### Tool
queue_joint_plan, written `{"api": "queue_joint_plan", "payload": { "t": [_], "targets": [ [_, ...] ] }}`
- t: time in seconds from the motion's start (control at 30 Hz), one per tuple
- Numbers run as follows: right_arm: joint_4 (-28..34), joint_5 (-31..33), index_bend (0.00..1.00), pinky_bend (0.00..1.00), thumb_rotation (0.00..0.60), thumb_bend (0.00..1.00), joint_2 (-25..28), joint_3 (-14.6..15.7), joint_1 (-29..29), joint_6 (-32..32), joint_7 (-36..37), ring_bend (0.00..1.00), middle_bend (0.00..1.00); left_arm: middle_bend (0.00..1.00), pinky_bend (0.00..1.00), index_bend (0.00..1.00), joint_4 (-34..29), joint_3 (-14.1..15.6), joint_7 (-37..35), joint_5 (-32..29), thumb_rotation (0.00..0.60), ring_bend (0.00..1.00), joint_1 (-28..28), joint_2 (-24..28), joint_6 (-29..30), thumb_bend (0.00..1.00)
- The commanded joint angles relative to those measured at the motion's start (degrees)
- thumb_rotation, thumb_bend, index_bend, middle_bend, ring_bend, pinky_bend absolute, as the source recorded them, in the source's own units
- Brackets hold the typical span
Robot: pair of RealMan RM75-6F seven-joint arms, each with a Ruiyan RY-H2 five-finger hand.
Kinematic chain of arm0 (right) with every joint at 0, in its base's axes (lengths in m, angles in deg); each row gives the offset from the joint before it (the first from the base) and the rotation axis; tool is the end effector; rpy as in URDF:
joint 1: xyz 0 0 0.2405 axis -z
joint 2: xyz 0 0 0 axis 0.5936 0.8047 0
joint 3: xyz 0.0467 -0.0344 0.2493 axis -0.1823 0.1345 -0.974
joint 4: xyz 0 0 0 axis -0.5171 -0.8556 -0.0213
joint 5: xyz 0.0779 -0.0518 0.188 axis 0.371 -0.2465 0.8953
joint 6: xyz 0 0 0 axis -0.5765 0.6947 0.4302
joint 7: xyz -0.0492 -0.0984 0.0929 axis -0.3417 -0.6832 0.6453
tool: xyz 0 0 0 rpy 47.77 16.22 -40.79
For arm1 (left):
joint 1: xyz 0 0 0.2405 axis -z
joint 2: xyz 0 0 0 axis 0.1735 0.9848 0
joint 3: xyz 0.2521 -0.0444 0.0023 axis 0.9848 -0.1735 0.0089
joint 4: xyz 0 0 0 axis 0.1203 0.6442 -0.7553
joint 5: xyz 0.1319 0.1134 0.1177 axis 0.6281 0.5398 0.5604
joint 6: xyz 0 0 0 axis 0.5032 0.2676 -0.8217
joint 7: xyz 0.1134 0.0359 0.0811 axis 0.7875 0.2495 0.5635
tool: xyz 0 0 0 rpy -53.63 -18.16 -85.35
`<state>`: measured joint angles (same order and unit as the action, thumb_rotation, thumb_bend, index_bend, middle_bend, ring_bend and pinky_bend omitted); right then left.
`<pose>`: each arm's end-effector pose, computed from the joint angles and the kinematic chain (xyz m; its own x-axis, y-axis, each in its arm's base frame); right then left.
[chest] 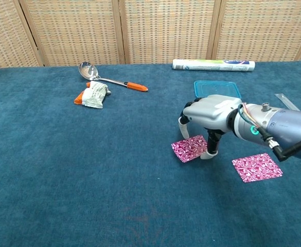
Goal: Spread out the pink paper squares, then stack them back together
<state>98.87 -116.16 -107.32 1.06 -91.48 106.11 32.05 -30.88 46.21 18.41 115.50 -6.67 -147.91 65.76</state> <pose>-0.1114 -0.3388 -0.0648 0.7269 -0.2706 0.6312 -0.6689 -0.4872 0.5614 -0.3376 0.1734 0.2011 0.3839 -0.0001 0.9234 0.9220 0.0554 -0.3833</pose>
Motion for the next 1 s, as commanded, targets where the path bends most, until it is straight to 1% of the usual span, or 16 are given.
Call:
{"api": "queue_joint_plan", "payload": {
  "t": [0.03,0.23,0.4,0.57,1.0],
  "targets": [
    [1.47,0.11,0.45,0.00,0.600,0.36,1.43,0.19,0.44,0.78,-0.33,0.00,0.20,0.00,0.00,0.21,-0.13,-0.02,0.10,0.13,0.600,0.00,0.08,-0.03,0.01,0.13],
    [4.07,0.02,0.45,0.00,0.600,0.36,4.22,0.81,1.61,2.57,-0.56,0.00,0.21,0.00,0.00,0.21,-0.38,0.01,0.30,0.53,0.600,0.00,0.33,-0.11,-0.07,0.13],
    [6.56,-0.23,0.45,0.00,0.600,0.36,7.99,2.09,3.72,4.70,-0.25,0.00,0.21,0.00,0.00,0.21,-0.52,-0.04,0.40,0.57,0.600,0.00,0.43,-0.05,-0.06,0.13],
    [8.19,-0.79,0.45,0.00,0.600,0.36,10.39,3.22,5.53,5.70,0.58,0.00,0.21,0.00,0.00,0.21,-0.65,0.06,0.58,0.65,0.600,0.00,0.46,-0.05,-0.13,0.13],
    [10.49,-3.17,0.45,0.00,0.600,0.36,12.31,5.04,9.12,7.09,2.53,0.00,0.21,0.00,0.00,0.21,-1.31,0.13,1.17,1.00,0.600,0.00,0.66,0.03,-0.07,0.13]
  ]
}}
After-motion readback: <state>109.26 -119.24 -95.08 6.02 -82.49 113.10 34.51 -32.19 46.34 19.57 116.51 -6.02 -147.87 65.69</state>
